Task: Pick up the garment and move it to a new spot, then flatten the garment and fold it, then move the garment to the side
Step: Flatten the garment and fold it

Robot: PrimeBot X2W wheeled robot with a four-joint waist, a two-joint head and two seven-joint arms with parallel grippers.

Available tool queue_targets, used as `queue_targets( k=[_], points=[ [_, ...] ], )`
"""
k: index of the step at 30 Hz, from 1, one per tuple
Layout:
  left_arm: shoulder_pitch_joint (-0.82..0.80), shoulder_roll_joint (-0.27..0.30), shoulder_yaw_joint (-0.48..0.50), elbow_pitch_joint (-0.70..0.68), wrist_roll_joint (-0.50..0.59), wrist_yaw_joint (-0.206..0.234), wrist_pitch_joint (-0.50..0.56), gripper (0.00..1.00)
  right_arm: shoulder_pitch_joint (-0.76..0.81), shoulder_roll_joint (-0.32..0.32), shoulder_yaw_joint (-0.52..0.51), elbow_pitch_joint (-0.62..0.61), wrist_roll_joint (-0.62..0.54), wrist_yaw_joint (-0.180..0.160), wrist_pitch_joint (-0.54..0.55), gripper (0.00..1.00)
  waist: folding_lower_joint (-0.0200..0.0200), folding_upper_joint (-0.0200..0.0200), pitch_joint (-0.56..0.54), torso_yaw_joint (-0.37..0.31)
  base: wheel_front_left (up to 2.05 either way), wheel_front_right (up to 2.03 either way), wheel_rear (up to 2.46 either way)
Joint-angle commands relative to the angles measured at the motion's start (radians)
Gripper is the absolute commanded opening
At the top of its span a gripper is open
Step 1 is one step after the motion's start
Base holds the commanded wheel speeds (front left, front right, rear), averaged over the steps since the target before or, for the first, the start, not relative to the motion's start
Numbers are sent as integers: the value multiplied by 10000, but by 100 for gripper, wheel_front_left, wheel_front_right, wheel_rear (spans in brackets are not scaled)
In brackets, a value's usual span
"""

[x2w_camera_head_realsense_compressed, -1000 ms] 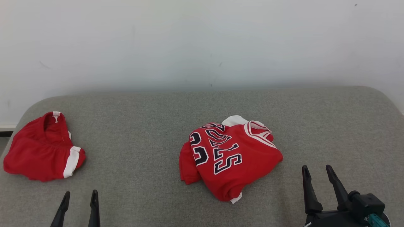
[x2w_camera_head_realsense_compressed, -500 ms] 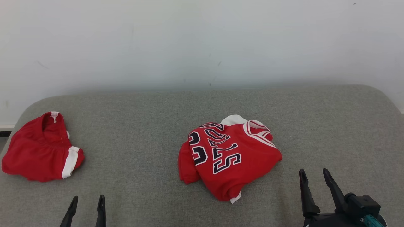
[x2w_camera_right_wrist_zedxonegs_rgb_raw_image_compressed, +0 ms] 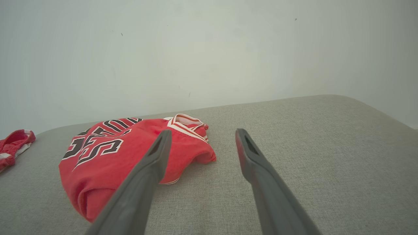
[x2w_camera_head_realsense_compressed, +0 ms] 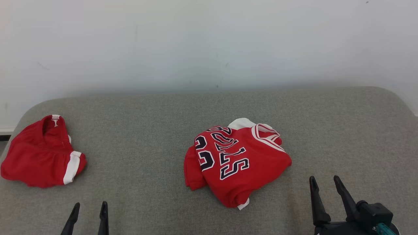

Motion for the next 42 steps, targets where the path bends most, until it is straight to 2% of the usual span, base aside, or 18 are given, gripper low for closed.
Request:
queue_targets(
  k=[1, 12, 21, 33, 42],
  points=[
    [-79, -27, 58, 34, 70, -2, -33, 100, -34, -16, 3, 12, 32, -22, -18, 100, -1, 0, 5, -3, 0, 0, 0],
    [-289, -188, 253, 108, 206, -43, -33, 100, -146, -18, 108, 54, 44, -22, -38, 100, -1, 0, 142, -310, 0, 0, 0],
    [-1343, -375, -630, 697, 383, -119, -34, 100, -314, -16, 116, -20, -109, -22, 66, 100, -1, 0, 494, -956, 0, 0, 0],
    [-3268, -16, -2031, 2932, -129, -168, -34, 100, -803, -15, 118, -93, 29, -22, -97, 100, -1, 0, 1788, -2212, 0, 0, 0],
    [-3976, 160, -2952, 4380, -503, -159, -34, 100, -1031, -15, 123, 182, 174, -22, -325, 100, -1, 0, 2127, -2519, 0, 0, 0]
  ],
)
